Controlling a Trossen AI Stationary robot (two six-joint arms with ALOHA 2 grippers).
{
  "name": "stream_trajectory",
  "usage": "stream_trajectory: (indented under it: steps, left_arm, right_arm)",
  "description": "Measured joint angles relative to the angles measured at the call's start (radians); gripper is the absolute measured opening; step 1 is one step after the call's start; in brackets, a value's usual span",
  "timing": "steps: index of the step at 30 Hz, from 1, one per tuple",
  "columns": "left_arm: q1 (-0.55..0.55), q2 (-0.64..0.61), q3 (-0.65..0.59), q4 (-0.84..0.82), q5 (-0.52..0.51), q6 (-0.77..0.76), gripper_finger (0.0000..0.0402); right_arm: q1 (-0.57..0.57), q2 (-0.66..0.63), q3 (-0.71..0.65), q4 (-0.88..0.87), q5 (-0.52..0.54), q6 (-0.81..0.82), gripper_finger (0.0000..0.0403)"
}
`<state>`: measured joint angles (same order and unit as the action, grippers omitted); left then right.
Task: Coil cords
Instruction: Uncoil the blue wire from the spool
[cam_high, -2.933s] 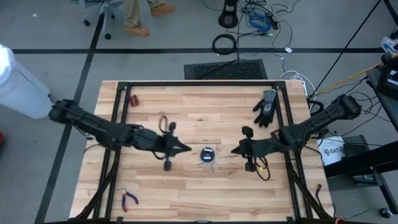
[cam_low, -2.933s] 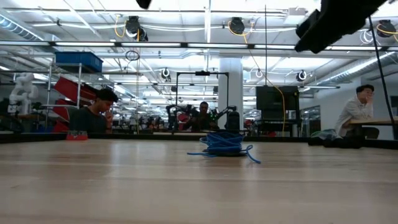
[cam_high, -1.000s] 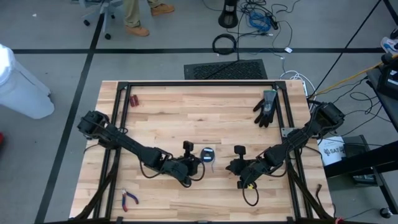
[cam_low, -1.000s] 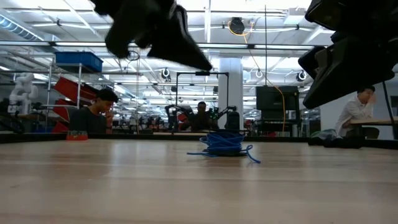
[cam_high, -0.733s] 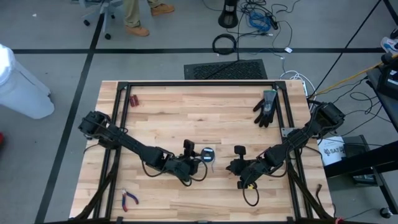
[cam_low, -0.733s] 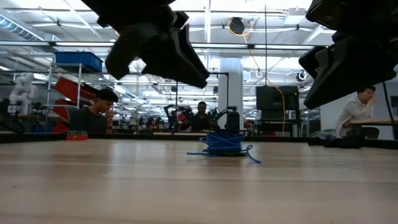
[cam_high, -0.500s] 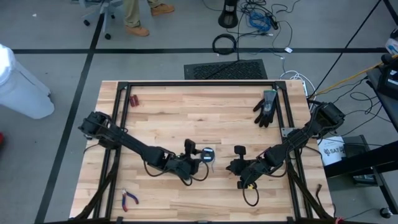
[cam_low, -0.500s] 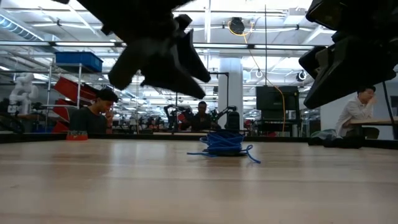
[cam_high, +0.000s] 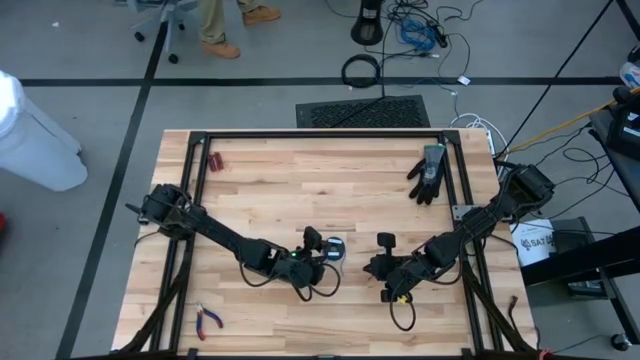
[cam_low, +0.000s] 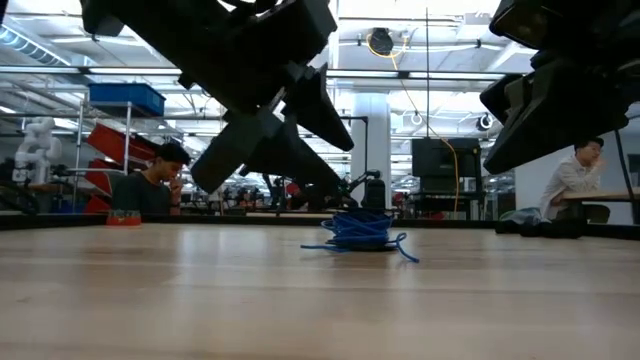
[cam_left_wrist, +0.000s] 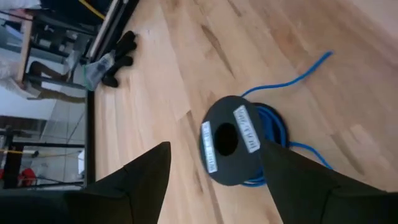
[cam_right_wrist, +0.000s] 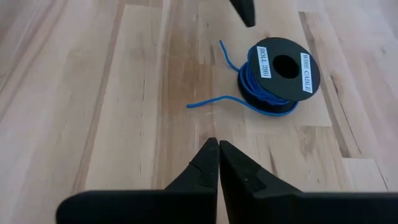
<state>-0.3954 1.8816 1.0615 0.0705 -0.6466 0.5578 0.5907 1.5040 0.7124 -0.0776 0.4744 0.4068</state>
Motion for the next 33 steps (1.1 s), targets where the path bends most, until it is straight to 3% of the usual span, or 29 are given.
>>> stream_trajectory:
  steps: [33]
  left_arm:
    - [0.049, 0.045, 0.000, -0.029, 0.032, 0.140, 0.0253]
  right_arm:
    - [0.000, 0.000, 0.000, 0.000, 0.002, 0.000, 0.0000]
